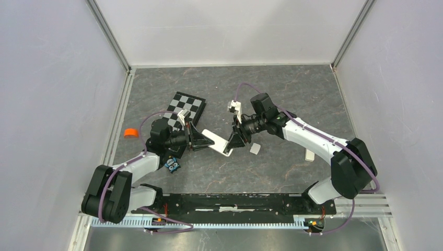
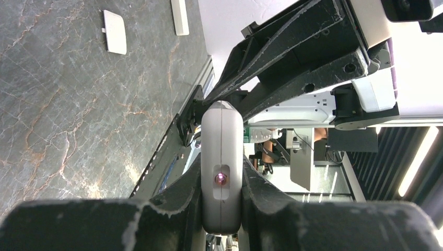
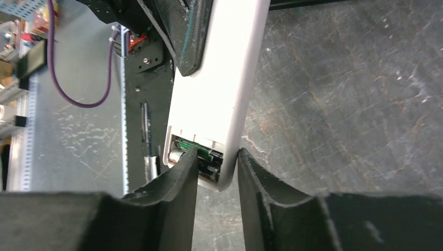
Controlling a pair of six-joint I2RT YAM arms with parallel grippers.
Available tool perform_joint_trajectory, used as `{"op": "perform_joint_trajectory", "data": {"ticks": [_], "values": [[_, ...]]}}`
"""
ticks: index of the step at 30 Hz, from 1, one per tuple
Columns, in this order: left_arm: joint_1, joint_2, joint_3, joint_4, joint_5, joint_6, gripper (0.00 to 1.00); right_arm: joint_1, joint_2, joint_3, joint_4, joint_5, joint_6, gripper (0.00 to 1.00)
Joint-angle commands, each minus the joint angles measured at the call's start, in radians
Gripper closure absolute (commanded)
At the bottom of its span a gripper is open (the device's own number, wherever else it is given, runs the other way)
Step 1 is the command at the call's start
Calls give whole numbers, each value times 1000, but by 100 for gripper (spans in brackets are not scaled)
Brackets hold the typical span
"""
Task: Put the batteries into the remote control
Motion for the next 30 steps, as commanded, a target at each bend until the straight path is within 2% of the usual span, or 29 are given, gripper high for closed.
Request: {"op": "perform_joint_trajectory", "data": {"ticks": [1,3,6,10,12,15,16,19,23,26,30], "values": [[3,-24,38,15,-13,-11,98,3,-35,29,59,1,10,54],[3,-31,37,13,-18,-5,98,-8,-50,21,91,9,42,44],[3,-44,35,3,-37,10,98,-33,-79,12,135,34,116,36],[3,-70,30,-25,-79,44,98,-63,-150,-30,215,165,198,30],[4,-101,33,-90,-117,93,98,-64,-194,-56,211,395,194,23],[5,-179,44,-234,-210,192,98,-65,-242,-132,242,675,189,2],[5,-208,53,-293,-246,225,98,-67,-246,-150,250,744,187,2],[5,-268,82,-425,-321,310,98,-75,-212,-159,222,804,191,2],[5,-286,107,-492,-353,345,98,-75,-180,-236,248,688,43,2],[6,-283,120,-519,-348,353,98,-75,-176,-283,199,606,-117,2],[9,-257,143,-542,-333,358,98,-76,-138,-244,46,719,-232,2]]}}
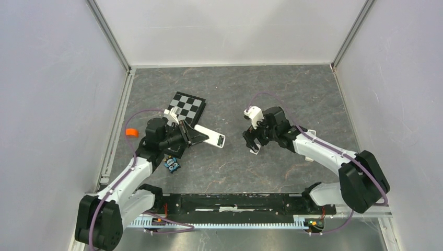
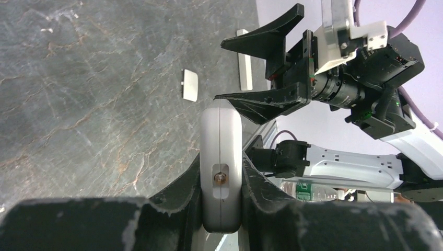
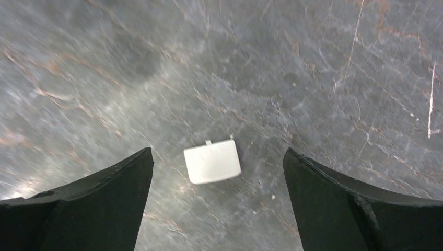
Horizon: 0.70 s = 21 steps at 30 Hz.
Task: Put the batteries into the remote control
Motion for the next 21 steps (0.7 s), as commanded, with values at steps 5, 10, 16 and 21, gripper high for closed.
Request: {"op": "perform_joint_trajectory", "data": {"ticks": [5,10,16,21], "values": [[11,86,138,-114,34,119,98,0,98,66,-184,62,-245,2],[13,124,151,-82,49,108,98,0,220,171,-290,50,-265,9],[15,150,170,-61,62,102,98,1,266,226,-349,18,-296,17],[17,171,186,-59,69,107,98,9,303,262,-404,-13,-318,21]]}}
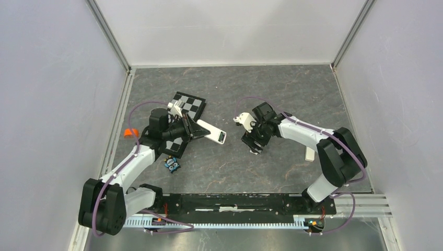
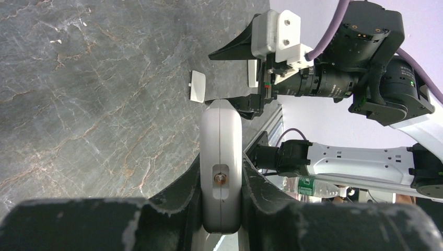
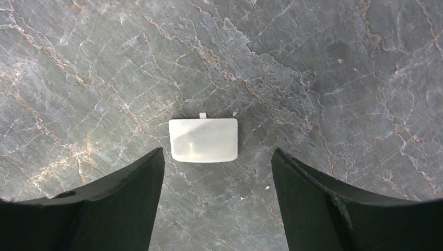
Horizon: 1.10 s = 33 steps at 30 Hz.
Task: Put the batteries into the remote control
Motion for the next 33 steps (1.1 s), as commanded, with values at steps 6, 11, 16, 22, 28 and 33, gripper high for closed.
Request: {"op": "perform_joint_trajectory", "data": {"ticks": [6,11,16,22,28,33], "values": [[18,27,58,40,45,38,98,37,58,41,-72,-4,-39,20],[27,36,62,40,66,38,98,53,86,52,-74,17,-39,23],[32,37,57,40,71,37,98,64,126,69,-89,56,-31,31],[33,38,54,40,70,33,98,68,100,49,-98,68,-19,29],[35,35,49,40,73,31,98,69,95,33,-88,59,-21,32],[35,35,40,42,71,27,98,78,102,39,-91,95,-11,55]]}}
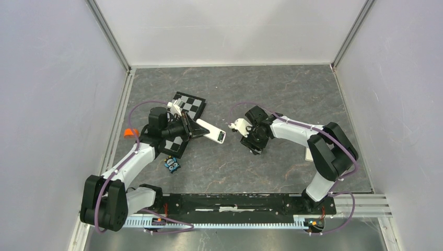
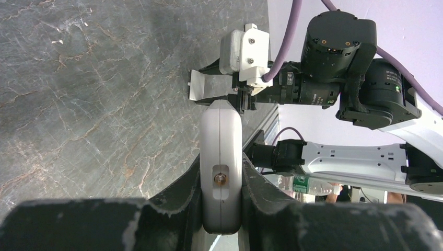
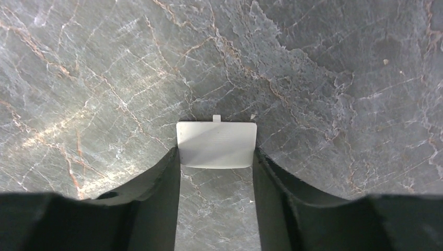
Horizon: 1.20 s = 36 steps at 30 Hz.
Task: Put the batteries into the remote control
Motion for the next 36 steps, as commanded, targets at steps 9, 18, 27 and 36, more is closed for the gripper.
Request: {"op": "perform_joint_trajectory", "data": {"ticks": [9,18,27,36], "values": [[3,10,-15,47,-10,10,98,20,-157,-51,127,1,19,59],[-76,44,-61,123,-81,-5,98,100,-295,-84,272,-118,41,59],[-115,-19,-95,123,-138,42,98,199,-322,-55,347,-144,71,59],[-118,-34,-99,123,-141,46,98,212,-288,-29,356,-150,95,58]]}}
